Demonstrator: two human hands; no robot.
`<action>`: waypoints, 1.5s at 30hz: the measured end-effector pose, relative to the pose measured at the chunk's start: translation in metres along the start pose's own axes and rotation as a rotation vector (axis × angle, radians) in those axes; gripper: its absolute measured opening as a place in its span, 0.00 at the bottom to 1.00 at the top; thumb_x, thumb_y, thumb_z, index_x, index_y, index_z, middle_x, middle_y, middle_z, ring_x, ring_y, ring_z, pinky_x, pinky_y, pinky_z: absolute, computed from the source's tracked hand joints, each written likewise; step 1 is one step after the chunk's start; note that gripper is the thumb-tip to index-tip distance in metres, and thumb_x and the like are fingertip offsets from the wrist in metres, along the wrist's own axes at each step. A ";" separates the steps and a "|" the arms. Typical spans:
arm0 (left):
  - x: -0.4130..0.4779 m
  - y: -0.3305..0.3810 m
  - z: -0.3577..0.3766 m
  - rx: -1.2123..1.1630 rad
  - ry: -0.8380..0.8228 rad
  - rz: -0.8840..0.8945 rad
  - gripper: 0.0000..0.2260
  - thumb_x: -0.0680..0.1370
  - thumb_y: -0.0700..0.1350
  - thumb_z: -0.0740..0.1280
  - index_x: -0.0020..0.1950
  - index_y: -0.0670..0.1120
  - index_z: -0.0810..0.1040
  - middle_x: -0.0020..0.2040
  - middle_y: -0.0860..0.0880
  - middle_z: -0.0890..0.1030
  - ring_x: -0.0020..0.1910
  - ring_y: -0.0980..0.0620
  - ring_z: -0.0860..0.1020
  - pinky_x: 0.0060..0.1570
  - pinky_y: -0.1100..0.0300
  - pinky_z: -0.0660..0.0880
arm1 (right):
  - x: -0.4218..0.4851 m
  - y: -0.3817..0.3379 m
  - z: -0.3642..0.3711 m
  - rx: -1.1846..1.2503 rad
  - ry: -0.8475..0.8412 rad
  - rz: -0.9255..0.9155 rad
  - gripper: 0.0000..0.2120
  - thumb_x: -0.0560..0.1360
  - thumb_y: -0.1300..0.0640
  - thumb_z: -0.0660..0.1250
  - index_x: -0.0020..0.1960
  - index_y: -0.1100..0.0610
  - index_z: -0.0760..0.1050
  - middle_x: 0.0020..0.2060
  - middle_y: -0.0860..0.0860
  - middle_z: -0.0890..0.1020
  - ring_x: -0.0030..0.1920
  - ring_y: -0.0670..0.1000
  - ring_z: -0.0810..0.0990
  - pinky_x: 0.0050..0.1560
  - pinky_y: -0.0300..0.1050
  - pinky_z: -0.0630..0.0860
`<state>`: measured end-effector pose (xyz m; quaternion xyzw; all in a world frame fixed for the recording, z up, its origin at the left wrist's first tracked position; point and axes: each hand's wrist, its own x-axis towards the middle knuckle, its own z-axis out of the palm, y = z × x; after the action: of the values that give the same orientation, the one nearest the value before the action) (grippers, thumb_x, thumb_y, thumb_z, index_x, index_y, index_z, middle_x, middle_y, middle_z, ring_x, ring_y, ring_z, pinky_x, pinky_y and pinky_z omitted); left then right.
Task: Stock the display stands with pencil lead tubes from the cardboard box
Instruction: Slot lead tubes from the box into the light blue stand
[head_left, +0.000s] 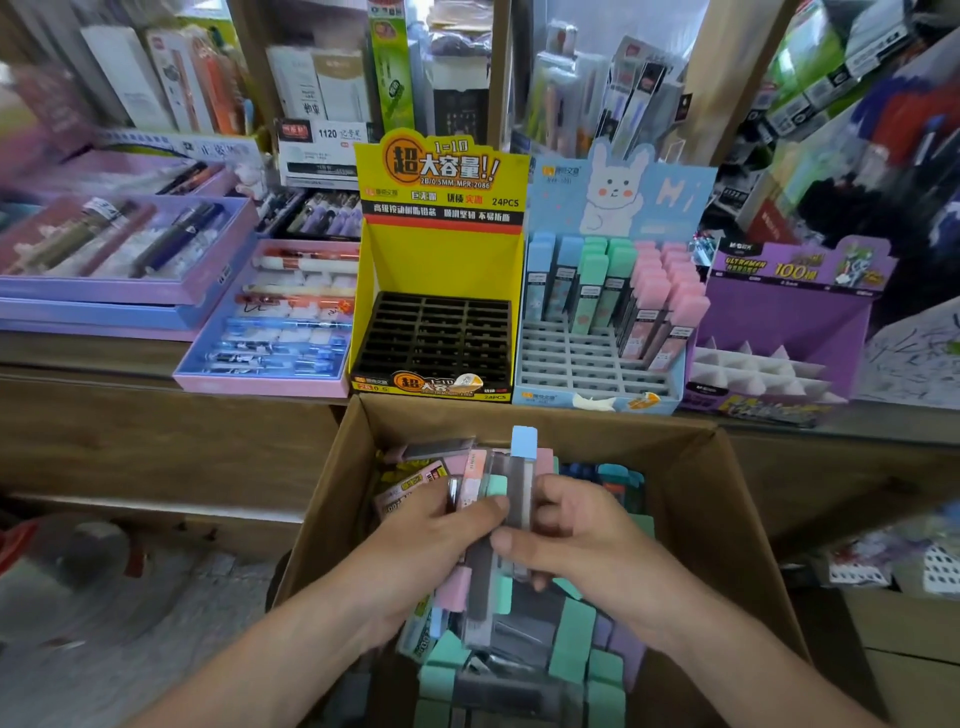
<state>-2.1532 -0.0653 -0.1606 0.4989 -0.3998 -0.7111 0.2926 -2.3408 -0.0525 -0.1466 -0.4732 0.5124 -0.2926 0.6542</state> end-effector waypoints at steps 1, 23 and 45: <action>0.001 0.002 0.000 -0.017 -0.012 0.000 0.14 0.80 0.50 0.71 0.64 0.47 0.81 0.56 0.43 0.87 0.56 0.42 0.85 0.61 0.44 0.80 | 0.000 0.000 -0.002 0.017 0.010 -0.010 0.14 0.76 0.61 0.76 0.60 0.54 0.81 0.48 0.55 0.88 0.41 0.49 0.82 0.37 0.42 0.78; -0.006 0.011 -0.009 -0.196 0.045 -0.009 0.09 0.78 0.44 0.71 0.56 0.42 0.85 0.50 0.36 0.87 0.47 0.38 0.87 0.44 0.52 0.84 | 0.002 -0.005 -0.022 0.151 -0.023 -0.043 0.17 0.79 0.72 0.65 0.66 0.60 0.77 0.46 0.58 0.84 0.43 0.54 0.82 0.44 0.42 0.78; -0.004 0.015 -0.017 -0.217 0.060 -0.010 0.15 0.77 0.45 0.71 0.62 0.40 0.81 0.51 0.35 0.86 0.49 0.39 0.87 0.43 0.51 0.84 | 0.002 -0.027 -0.035 -0.011 0.353 -0.301 0.04 0.76 0.58 0.75 0.50 0.53 0.84 0.47 0.54 0.88 0.49 0.55 0.87 0.56 0.53 0.84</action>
<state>-2.1361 -0.0749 -0.1488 0.4873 -0.3091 -0.7363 0.3533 -2.3702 -0.0759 -0.1240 -0.4893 0.5441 -0.4621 0.5010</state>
